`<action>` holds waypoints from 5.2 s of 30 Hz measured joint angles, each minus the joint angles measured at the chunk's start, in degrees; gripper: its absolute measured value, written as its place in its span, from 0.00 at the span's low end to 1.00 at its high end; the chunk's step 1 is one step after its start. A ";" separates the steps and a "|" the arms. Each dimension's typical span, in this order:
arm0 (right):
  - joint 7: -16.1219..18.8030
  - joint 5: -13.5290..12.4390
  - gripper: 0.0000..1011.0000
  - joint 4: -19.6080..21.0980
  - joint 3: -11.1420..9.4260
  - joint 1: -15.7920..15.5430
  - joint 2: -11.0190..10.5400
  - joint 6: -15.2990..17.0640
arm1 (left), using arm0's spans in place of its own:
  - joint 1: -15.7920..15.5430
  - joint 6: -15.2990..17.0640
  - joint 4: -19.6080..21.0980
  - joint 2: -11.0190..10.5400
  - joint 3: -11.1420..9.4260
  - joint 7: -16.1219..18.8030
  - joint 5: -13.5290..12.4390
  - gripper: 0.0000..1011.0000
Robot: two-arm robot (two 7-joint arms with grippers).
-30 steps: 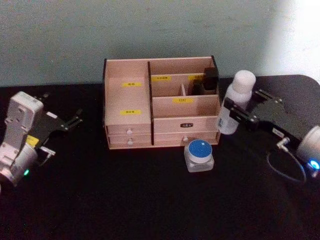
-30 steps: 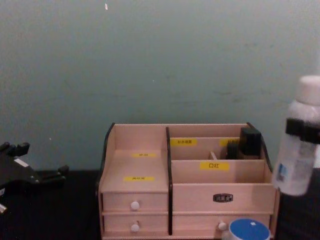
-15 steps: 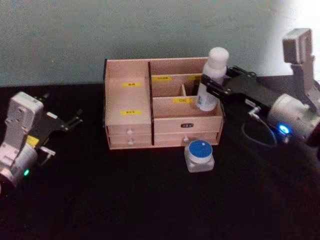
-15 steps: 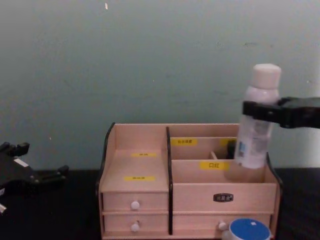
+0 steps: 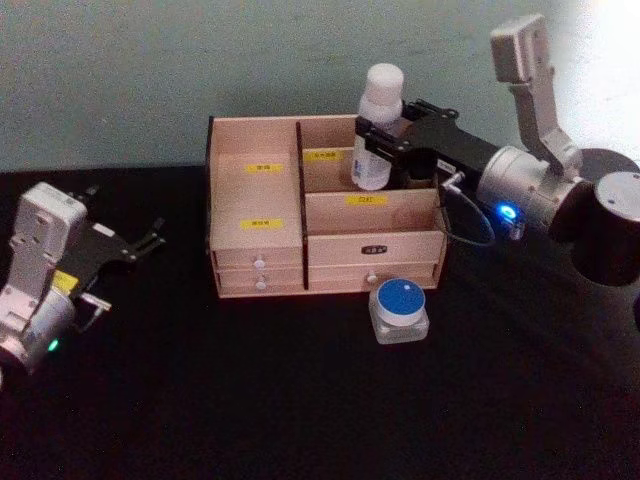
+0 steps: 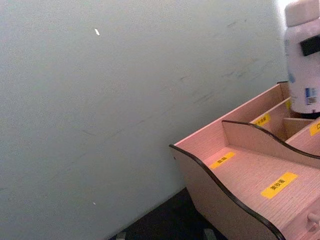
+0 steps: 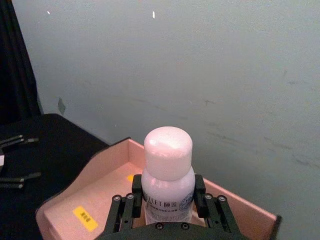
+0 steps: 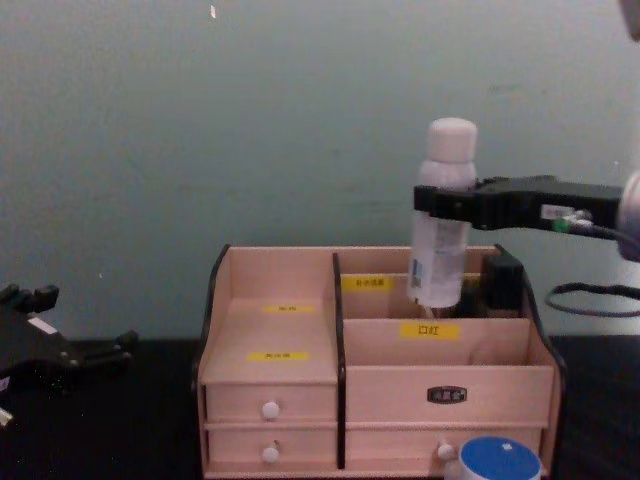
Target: Pick up the facial cleanser and watermelon frost from the table and place them into the tiered storage box.
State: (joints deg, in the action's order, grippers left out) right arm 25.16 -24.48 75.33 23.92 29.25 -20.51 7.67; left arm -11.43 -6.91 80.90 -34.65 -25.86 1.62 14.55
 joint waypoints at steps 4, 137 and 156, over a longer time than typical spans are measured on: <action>0.25 0.86 0.59 -3.70 0.89 2.55 1.94 -0.97 | 0.00 0.00 0.00 0.00 0.00 0.00 0.00 0.99; 5.10 0.53 0.99 12.27 -0.35 -18.46 -10.93 -0.44 | 0.00 0.00 0.00 0.00 0.00 0.00 0.00 0.99; 4.46 1.75 0.99 14.57 0.36 -21.75 -14.82 0.82 | 0.00 0.00 0.00 0.00 0.00 0.00 0.00 0.99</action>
State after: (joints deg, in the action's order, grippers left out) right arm 29.62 -22.73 89.89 24.28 7.49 -35.34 8.49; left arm -11.43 -6.91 80.90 -34.65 -25.86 1.62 14.55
